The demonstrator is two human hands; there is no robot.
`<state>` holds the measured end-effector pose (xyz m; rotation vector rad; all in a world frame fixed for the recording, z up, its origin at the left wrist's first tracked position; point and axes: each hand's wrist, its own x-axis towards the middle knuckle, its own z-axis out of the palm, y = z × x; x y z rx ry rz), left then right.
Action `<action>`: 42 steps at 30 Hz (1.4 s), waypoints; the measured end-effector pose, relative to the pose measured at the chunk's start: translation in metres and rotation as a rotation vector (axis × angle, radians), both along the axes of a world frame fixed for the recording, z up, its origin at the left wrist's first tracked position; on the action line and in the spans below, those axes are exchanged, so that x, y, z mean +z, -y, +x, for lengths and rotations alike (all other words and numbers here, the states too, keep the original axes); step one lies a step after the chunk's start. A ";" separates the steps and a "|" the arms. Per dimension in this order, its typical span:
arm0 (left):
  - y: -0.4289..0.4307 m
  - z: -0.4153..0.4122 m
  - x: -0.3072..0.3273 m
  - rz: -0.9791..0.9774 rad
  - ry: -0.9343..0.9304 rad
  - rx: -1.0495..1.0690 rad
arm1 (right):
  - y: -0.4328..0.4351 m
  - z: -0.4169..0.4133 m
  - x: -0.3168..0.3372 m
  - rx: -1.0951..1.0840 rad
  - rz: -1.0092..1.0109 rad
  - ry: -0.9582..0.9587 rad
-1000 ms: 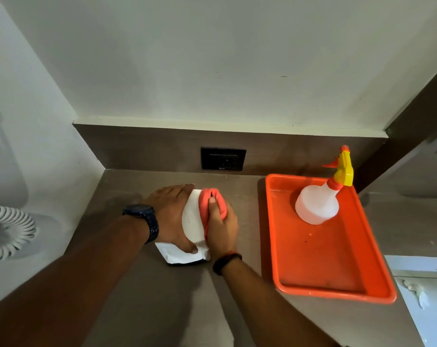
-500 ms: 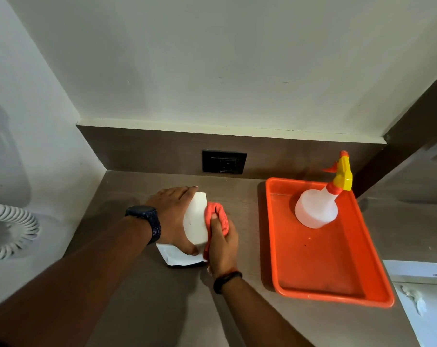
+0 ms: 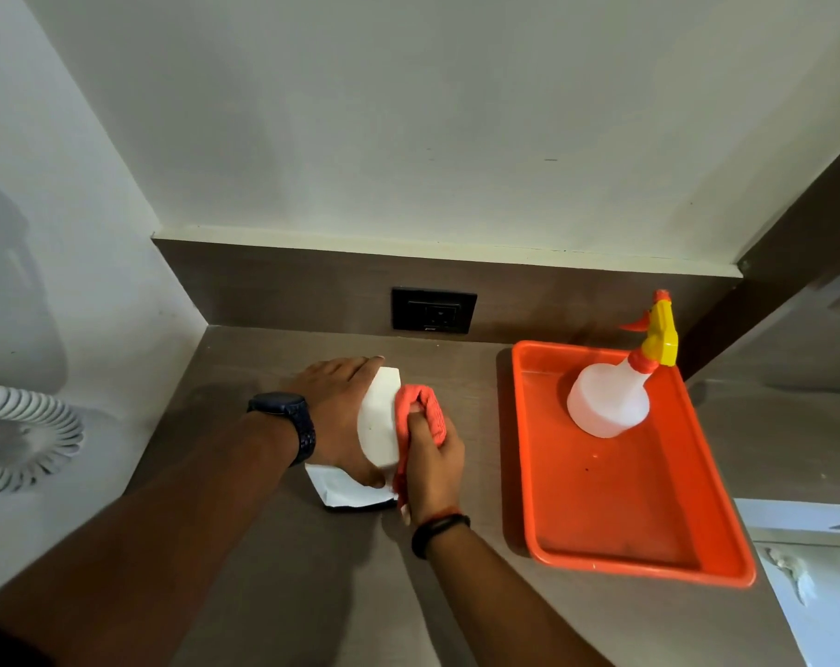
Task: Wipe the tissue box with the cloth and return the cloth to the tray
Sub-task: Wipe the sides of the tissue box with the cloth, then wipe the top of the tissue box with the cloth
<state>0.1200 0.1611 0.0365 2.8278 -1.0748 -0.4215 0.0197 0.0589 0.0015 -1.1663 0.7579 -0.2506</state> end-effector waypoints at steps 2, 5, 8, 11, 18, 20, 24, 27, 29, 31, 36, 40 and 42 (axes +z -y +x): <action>0.001 -0.001 0.003 -0.022 0.001 -0.019 | 0.006 0.014 0.007 0.022 -0.128 0.042; 0.001 0.001 0.006 -0.006 -0.020 -0.011 | 0.016 0.036 0.011 0.067 -0.144 -0.033; 0.000 0.002 0.004 0.035 -0.022 -0.003 | 0.019 0.036 0.001 0.093 -0.056 -0.102; 0.000 0.001 0.001 0.044 -0.014 0.006 | 0.009 0.015 -0.007 0.061 0.027 -0.137; 0.003 0.002 0.004 0.004 -0.004 -0.073 | 0.001 0.004 0.007 -0.003 -0.069 -0.009; 0.001 0.002 0.003 0.010 -0.019 -0.059 | 0.007 0.021 0.011 0.029 -0.182 -0.006; 0.000 0.002 0.003 0.041 -0.037 0.014 | 0.021 0.035 0.003 0.090 -0.151 -0.114; 0.000 0.003 0.000 0.046 -0.029 0.015 | 0.017 0.019 -0.008 0.145 -0.094 -0.186; -0.002 0.004 -0.002 0.042 -0.025 0.020 | 0.013 0.002 -0.010 0.129 -0.058 -0.206; -0.002 0.003 -0.002 0.033 -0.022 0.015 | 0.011 -0.014 -0.009 0.079 -0.005 -0.188; -0.010 0.003 0.004 -0.018 -0.088 0.013 | 0.008 -0.024 0.029 -0.034 0.008 -0.004; -0.042 0.000 0.000 -0.124 -0.099 0.101 | 0.008 -0.003 0.054 0.060 -0.494 0.197; -0.055 -0.002 0.000 -0.233 -0.104 0.114 | 0.005 0.010 0.058 0.212 -0.805 0.251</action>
